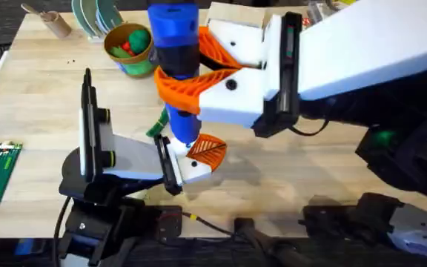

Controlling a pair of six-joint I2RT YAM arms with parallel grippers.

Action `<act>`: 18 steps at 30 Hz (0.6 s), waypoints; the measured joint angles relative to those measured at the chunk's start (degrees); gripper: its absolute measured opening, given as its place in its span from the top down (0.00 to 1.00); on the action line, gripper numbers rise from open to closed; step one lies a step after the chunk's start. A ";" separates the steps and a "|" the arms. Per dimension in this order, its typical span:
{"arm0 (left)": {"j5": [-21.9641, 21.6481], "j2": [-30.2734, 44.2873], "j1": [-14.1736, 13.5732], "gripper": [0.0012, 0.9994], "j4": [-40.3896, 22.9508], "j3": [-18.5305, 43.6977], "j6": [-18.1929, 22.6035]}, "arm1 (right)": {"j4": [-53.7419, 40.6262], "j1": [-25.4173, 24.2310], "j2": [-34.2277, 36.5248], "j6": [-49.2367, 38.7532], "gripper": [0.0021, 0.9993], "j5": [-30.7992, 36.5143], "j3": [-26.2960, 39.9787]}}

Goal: Pick up the gripper from the table and insert it into the empty holder that is missing its gripper. Then pick up a screw, insert it into the mounting hole, and use the screwdriver to tighten it. Finally, clean up the table by picking up the vegetable and placing it into the bucket.

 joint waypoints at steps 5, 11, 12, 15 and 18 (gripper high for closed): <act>0.00 0.00 0.00 1.00 0.00 0.00 0.00 | 0.07 0.00 1.37 0.20 0.91 -0.04 0.00; 0.00 0.00 0.00 1.00 0.00 0.00 0.00 | -0.24 0.00 2.60 0.20 0.91 -0.04 0.00; 0.00 0.00 0.00 1.00 0.00 0.00 0.00 | -0.23 0.00 2.60 0.22 0.91 -0.04 0.00; 0.00 0.00 0.00 1.00 0.00 0.00 0.00 | -0.37 0.00 2.60 0.40 0.91 -0.04 0.00; 0.00 0.00 0.00 1.00 0.00 0.00 0.00 | -0.37 0.00 2.69 0.68 0.91 -0.07 0.00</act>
